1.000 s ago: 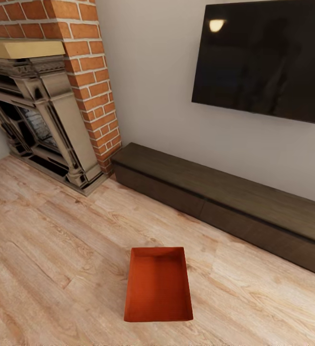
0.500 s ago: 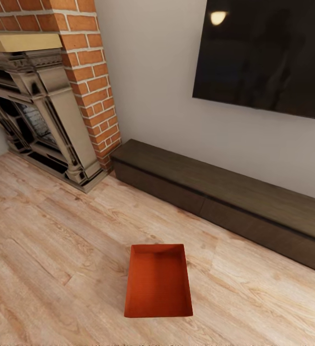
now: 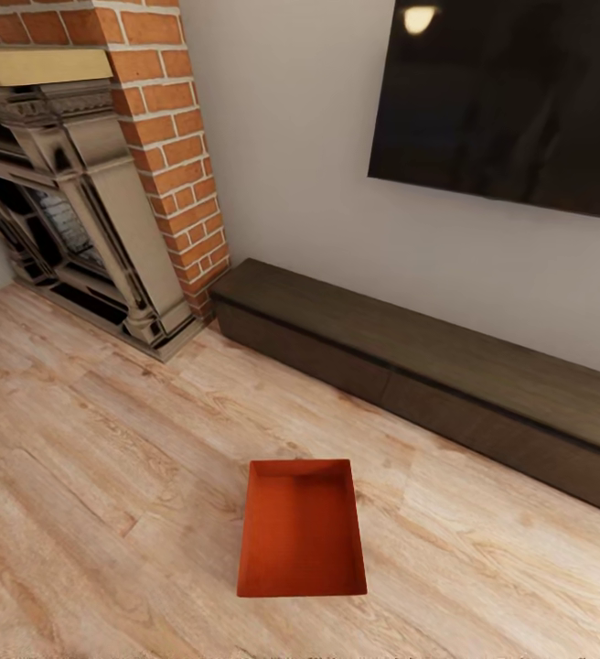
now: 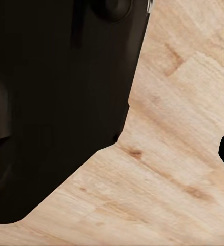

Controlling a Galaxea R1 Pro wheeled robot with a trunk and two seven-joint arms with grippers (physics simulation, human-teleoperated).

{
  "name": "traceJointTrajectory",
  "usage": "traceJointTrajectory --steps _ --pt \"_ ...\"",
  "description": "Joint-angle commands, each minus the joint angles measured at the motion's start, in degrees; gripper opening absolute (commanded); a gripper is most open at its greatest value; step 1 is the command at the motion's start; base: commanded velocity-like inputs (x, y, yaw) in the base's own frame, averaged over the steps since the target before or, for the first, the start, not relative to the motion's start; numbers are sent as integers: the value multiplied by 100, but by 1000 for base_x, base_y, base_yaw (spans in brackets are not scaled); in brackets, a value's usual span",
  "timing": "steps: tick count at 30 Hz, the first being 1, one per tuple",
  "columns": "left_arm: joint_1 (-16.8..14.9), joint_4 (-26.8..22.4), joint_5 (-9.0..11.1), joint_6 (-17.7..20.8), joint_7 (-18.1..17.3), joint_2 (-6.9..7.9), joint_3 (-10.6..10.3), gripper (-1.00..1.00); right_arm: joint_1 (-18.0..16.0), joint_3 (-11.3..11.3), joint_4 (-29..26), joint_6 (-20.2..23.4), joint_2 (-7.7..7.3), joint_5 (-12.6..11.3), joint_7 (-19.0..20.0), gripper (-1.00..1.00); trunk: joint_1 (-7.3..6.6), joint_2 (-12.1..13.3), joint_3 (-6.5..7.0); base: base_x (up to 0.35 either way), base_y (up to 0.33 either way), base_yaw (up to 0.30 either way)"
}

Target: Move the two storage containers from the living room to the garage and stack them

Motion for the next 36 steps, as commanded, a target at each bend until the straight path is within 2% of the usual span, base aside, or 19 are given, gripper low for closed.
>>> traceJointTrajectory --steps 1,36 --pt "-2 3 50 -15 -2 -1 -49 100 -6 24 16 -29 5 21 -15 100 0 -3 -12 0 0 0" --pt "-2 61 128 -15 -62 -64 -12 100 -6 15 16 -49 3 5 -31 100 0 -3 -288 0 0 0"
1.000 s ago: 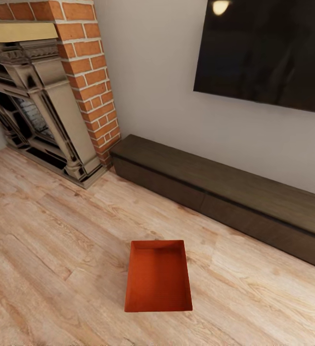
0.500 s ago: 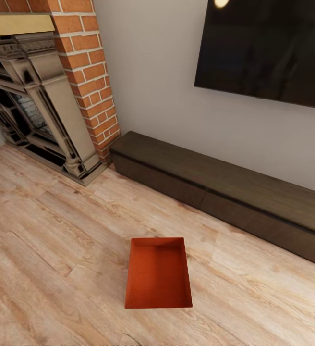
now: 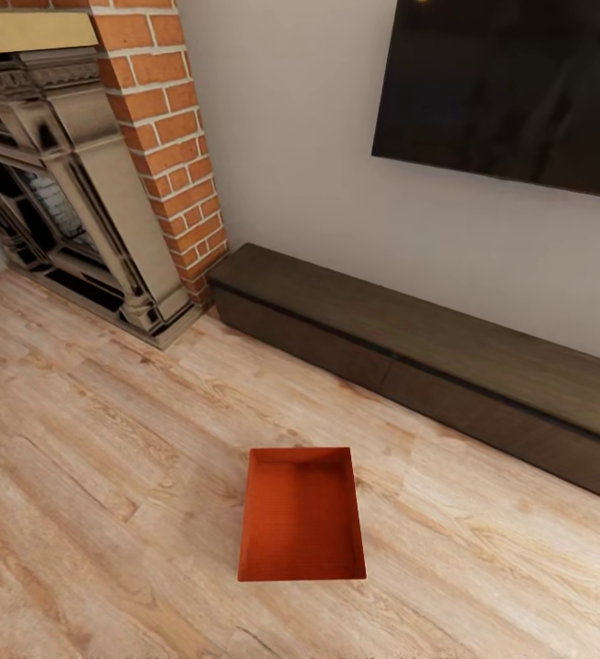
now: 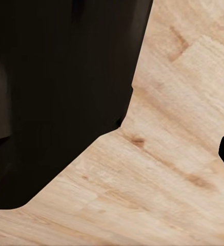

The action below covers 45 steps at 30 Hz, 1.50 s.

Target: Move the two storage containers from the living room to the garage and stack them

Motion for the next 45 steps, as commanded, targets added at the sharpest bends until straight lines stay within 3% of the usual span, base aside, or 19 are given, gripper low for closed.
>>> traceJointTrajectory --steps 1,14,45 --pt "-2 5 53 -16 -9 0 -49 100 -6 26 16 -28 1 19 -14 100 0 -3 -11 0 0 0" --pt "-2 8 54 -17 -2 -1 -50 100 -6 26 16 -9 -1 18 -10 100 0 -3 -103 0 0 0" --pt "-2 -62 -17 -25 -2 89 -86 100 -6 29 25 8 11 19 65 100 0 -3 -107 0 0 0"
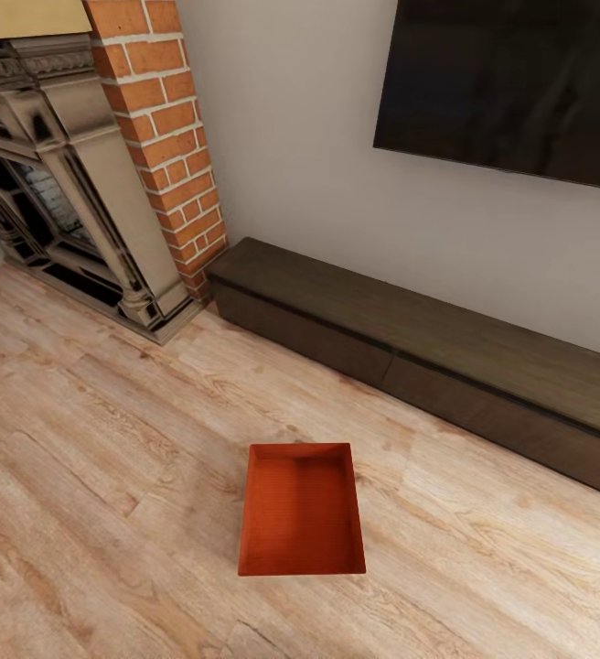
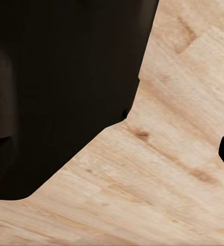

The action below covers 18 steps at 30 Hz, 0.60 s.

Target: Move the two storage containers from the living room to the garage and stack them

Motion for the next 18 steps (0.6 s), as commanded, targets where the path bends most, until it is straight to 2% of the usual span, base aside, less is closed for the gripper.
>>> traceJointTrajectory --steps 1,18 --pt "-2 4 53 -16 -7 -1 -48 100 -6 20 17 -31 0 19 -15 100 0 -2 -3 0 0 0" --pt "-2 4 46 -16 -7 -2 -52 100 -6 23 17 -31 8 18 -43 100 0 -2 -3 0 0 0"
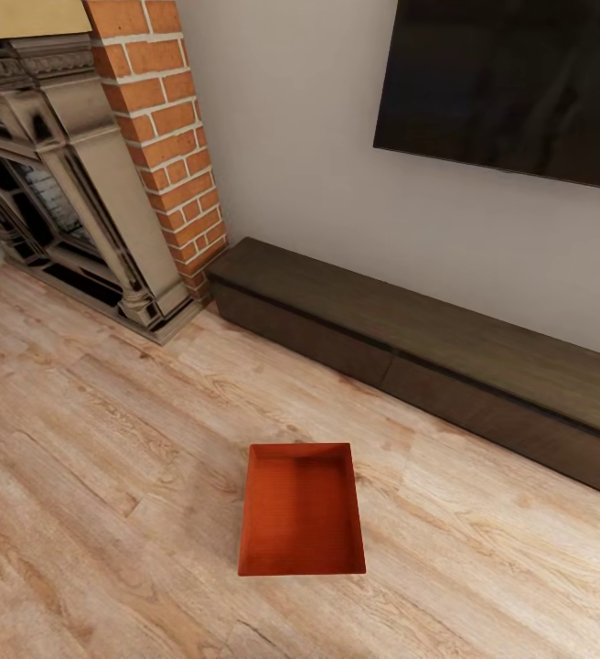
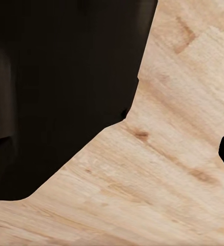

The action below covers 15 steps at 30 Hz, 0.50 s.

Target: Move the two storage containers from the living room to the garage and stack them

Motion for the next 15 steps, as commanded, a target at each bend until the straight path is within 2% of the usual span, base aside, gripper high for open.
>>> traceJointTrajectory --steps 1,9,15 --pt "-2 4 52 -16 -7 0 -50 100 -6 23 17 -30 0 19 -13 100 0 -2 -3 0 0 0" --pt "-2 4 56 -16 -7 0 -51 100 -6 17 17 -44 -19 10 -34 100 0 -2 -3 0 0 0" --pt "-2 -53 98 -7 25 37 -21 100 -6 17 -173 -16 23 9 -42 100 0 -2 -3 0 0 0"
